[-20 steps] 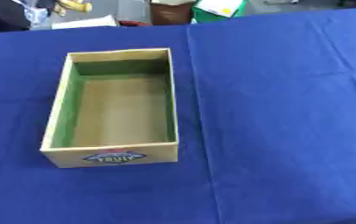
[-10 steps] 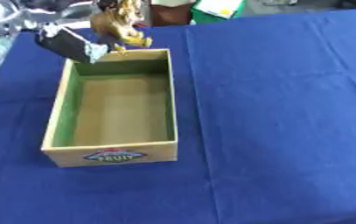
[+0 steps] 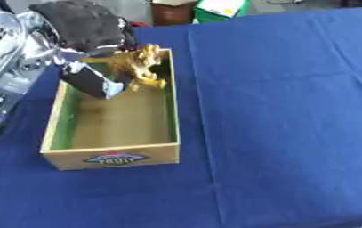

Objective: Pick up objects on the table and place them in the box.

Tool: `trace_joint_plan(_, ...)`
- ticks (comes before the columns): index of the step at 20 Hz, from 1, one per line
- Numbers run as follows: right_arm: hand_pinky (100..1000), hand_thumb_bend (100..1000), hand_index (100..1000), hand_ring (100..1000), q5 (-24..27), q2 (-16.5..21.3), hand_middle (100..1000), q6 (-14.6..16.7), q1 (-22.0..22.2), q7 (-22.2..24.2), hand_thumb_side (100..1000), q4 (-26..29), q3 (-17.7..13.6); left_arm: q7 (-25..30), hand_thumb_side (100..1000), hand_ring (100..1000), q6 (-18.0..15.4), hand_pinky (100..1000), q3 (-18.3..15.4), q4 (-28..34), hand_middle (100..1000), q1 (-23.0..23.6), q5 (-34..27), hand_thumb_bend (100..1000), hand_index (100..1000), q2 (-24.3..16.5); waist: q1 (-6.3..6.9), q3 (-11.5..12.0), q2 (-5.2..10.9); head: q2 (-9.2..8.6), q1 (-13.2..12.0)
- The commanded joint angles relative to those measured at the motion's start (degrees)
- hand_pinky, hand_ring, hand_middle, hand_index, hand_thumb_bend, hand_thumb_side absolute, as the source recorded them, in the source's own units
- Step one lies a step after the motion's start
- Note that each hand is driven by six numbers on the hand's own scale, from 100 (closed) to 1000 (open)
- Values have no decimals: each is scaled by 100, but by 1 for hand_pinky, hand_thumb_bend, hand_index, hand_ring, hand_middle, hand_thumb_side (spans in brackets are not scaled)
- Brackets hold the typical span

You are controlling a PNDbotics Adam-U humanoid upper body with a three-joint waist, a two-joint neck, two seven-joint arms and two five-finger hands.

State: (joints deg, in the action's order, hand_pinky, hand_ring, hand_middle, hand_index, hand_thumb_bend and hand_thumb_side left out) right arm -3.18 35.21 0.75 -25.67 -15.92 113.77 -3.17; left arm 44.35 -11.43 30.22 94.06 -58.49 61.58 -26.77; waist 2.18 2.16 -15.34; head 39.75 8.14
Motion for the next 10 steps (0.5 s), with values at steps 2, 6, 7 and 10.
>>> trace_joint_plan(2,863,100,935,793,17,119,904,10,-83,5,1000,82,-38,15,517,583,49,326,142,-103,633,0,90,100,668,-32,-10,-5,65,43,-44)
trace_joint_plan(6,863,100,935,792,17,111,904,11,-100,9,1000,82,-34,85,518,593,58,344,241,-370,638,53,88,100,688,84,-17,-13,24,74,-18)
trace_joint_plan(7,863,100,935,792,16,109,905,10,-101,8,1000,82,-34,105,513,593,50,347,256,-414,637,57,88,100,694,109,-19,-15,13,75,-25)
trace_joint_plan(10,863,100,935,792,8,108,904,0,-86,-1,1000,82,-41,265,472,621,2,405,300,-534,662,60,104,100,763,163,-23,-23,-20,59,-71)
